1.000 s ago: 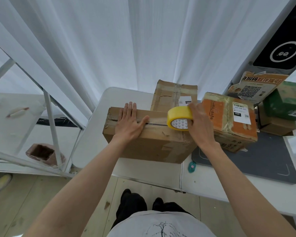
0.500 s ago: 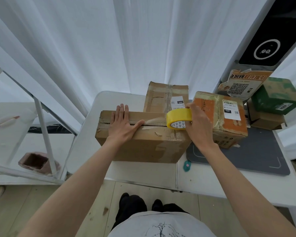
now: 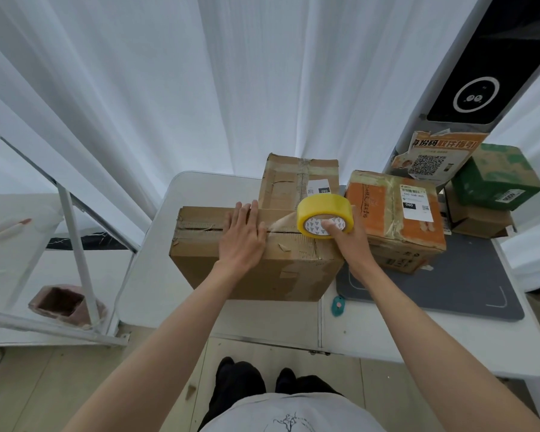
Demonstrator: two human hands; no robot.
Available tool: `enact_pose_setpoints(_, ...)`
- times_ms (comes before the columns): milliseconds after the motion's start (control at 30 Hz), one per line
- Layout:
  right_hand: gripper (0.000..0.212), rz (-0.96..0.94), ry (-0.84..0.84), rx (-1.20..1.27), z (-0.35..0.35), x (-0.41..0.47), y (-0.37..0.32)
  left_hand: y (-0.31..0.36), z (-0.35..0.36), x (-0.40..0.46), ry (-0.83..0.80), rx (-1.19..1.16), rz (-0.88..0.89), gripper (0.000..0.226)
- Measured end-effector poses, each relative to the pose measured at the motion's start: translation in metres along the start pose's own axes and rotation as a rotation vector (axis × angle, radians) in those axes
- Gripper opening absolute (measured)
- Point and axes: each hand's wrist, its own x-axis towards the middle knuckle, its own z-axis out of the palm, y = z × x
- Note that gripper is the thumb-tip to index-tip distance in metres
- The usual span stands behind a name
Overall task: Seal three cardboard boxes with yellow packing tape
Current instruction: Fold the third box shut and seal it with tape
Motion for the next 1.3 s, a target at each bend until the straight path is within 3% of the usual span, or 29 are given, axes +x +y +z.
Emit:
enact_pose_setpoints(133,0.047,-0.002,-0.007,-0.011,0.004,0.003,0.004,-0.008,0.000,-0.001,0.020,-0.021,0.034,0.058)
enact_pose_setpoints(433,0.026,-0.218,-0.038,-0.262,-0.009,-0.028,0.015,-0.031,-0.006,-0.011,0.044,-0.058,0.149,0.054)
enact_pose_setpoints(633,0.042,-0.321,0.017,-0.313,-0.006,-0.042,0.012,-0.026,-0.008,-0.021,0.170,-0.086,0.149,0.055)
enact_pose_setpoints(767,0.021,-0.372,0.045,-0.338,-0.005,-0.045,0.014,-0.022,-0.007,-0.021,0.211,-0.096,0.140,0.050)
enact_pose_setpoints(967,0.032,-0.416,0.008,-0.305,-0.004,-0.045,0.003,-0.022,-0.008,-0.015,0.156,-0.066,0.118,0.044)
enact_pose_setpoints(1300,0.038,-0.403,0.023,-0.291,0.009,-0.039,-0.012,-0.030,-0.009,-0.006,0.011,-0.014,0.149,0.064)
